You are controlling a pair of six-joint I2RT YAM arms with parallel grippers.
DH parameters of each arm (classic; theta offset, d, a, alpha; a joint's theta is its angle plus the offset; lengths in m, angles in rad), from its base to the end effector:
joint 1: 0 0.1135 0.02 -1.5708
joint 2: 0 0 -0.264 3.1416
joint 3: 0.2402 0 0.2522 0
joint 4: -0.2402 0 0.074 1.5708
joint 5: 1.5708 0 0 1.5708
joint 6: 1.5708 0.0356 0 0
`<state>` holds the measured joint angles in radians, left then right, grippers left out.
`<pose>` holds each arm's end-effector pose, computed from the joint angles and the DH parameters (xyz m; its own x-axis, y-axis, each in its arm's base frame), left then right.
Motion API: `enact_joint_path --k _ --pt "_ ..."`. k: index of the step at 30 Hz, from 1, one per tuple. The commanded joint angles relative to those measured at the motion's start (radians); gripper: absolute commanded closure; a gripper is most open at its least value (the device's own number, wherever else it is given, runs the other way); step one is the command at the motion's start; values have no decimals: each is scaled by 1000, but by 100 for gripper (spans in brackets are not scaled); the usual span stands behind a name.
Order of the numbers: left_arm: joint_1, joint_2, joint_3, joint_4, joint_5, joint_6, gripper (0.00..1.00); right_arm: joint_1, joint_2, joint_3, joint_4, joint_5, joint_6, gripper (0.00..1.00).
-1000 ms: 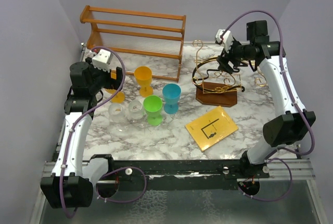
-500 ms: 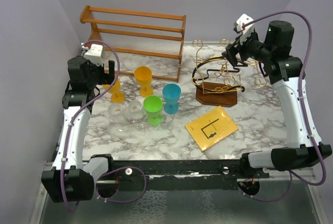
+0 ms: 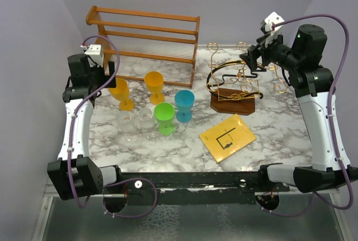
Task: Place the wine glass upside down on the wine glass rack
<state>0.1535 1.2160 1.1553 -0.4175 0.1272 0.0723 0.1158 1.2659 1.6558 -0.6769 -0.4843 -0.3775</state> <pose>0.2710 0.0374 0.3558 -0.4565 0.0019 -0.8897 -0.0074 1.0000 0.0059 0.2421 0.0449 0.4841 -0.0602 -0.3354 -0.9401 -0.6110 0.7572 -0.2310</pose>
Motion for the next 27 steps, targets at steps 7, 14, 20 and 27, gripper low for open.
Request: enact_joint_path --k 7,14,20,27 --pt "41 111 61 -84 89 -7 4 -5 106 120 -42 -62 34 21" --pt "40 208 118 -117 79 -16 56 -5 121 115 -48 -59 33 20" --pt "41 245 118 -121 89 -12 61 -5 122 105 -52 -37 21 20" --pt "39 281 117 -125 99 -3 64 -6 131 93 -52 -39 17 20"
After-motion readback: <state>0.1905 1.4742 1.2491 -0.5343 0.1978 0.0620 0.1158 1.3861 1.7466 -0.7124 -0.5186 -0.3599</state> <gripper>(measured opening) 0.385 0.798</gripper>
